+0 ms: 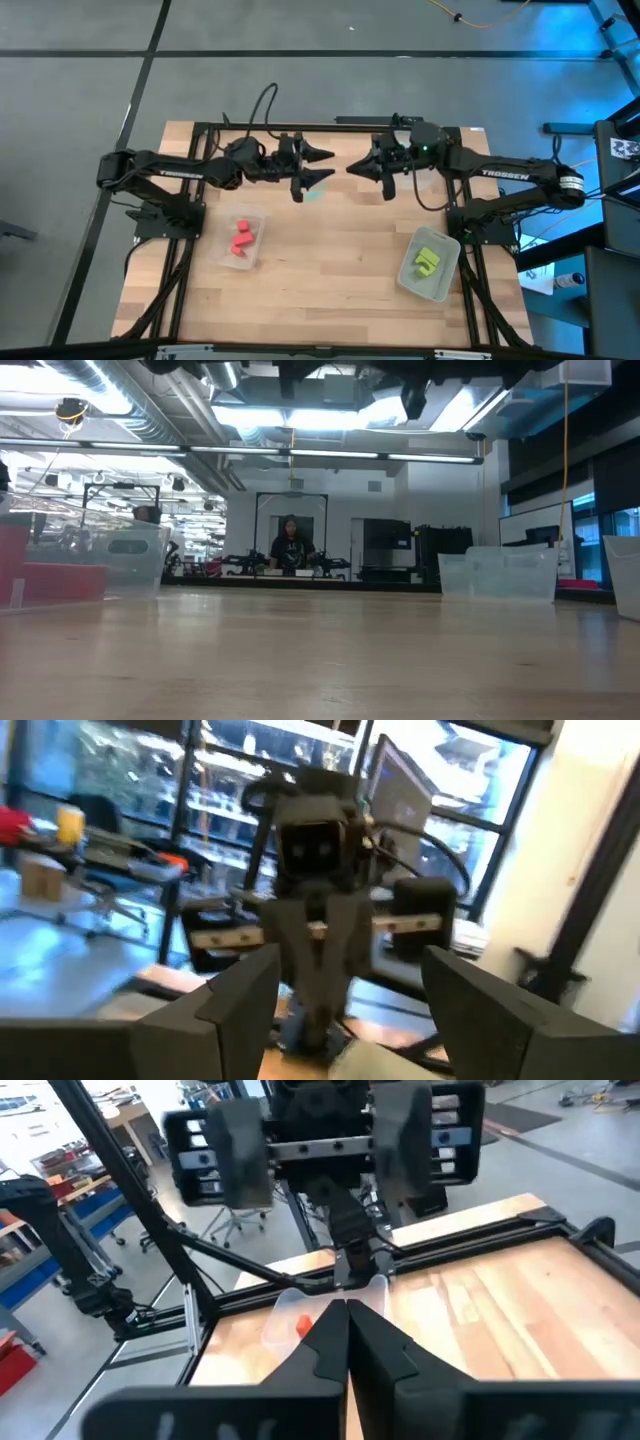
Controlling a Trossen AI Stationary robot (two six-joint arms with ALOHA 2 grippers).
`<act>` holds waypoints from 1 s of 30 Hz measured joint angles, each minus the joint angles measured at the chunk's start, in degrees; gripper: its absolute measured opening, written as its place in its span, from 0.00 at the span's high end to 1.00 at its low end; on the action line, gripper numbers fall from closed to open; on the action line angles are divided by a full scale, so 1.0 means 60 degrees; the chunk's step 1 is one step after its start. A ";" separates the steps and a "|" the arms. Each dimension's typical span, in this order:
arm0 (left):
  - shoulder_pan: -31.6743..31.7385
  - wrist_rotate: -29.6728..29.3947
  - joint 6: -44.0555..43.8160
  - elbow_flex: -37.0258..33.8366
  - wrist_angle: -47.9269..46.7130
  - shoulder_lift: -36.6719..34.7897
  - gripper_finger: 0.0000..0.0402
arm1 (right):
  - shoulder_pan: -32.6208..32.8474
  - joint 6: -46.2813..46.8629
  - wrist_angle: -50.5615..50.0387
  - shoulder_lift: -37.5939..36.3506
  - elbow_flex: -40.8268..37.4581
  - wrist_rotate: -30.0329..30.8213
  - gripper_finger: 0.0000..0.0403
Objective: Sort & place blocks by color
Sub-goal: Put the light blue block into the top transparent bin
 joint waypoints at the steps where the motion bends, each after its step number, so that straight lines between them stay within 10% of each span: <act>1: 0.0041 -0.0009 0.0141 0.0016 -0.0073 -0.0038 0.42 | -0.0071 0.0002 -0.0001 -0.0051 -0.0005 -0.0004 0.98; 24: 0.0308 0.0041 0.0367 -0.0013 -0.0584 -0.0070 0.43 | -0.0259 -0.0485 -0.0677 -0.0135 -0.0008 -0.0589 1.00; 30: 0.0920 0.0002 0.0609 0.1139 -0.5537 -0.0475 0.43 | -0.0481 -0.0549 -0.1831 -0.0617 -0.0008 -0.0576 1.00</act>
